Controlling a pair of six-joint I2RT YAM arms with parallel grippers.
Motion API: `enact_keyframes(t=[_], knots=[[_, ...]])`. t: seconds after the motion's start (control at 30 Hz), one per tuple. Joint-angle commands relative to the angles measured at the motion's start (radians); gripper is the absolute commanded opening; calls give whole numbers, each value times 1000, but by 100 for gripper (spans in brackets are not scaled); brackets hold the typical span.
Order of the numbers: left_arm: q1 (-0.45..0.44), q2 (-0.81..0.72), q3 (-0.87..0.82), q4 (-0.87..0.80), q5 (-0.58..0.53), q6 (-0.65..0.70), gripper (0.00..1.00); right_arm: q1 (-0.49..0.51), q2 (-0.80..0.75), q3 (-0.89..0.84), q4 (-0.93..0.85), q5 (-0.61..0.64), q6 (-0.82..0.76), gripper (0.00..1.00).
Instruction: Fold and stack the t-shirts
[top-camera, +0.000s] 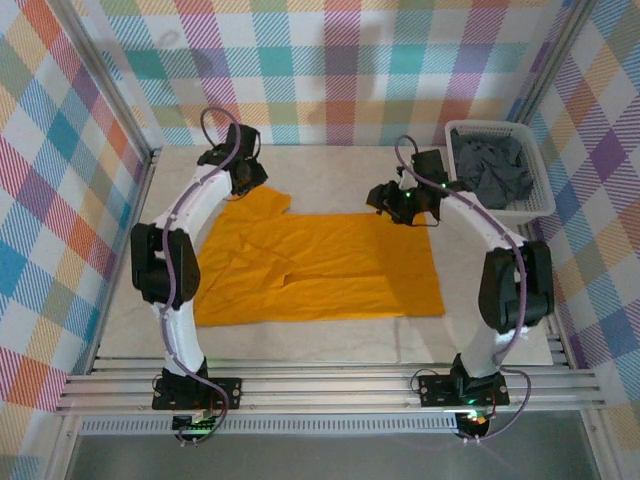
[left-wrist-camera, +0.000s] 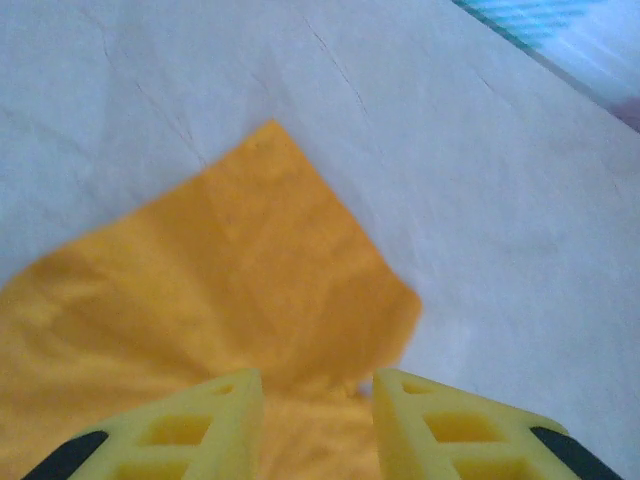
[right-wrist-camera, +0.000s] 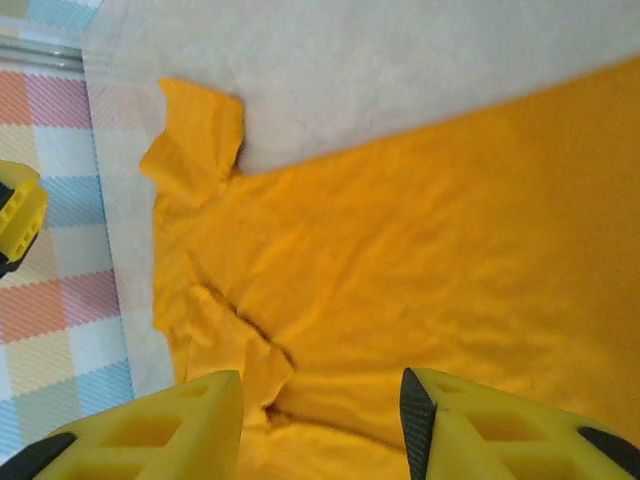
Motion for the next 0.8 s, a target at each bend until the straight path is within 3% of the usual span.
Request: enact_keyframes(t=[0.0, 0.23, 0.47, 0.77], knots=[[48, 121, 70, 14, -3, -8, 35, -17, 88, 98, -36, 22, -44, 47], [101, 318, 235, 147, -13, 44, 40, -41, 174, 215, -65, 2, -70, 48], [113, 537, 497, 99, -12, 112, 41, -62, 172, 212, -92, 8, -81, 48], [97, 605, 540, -15, -55, 145, 42, -73, 183, 199, -65, -5, -53, 48]])
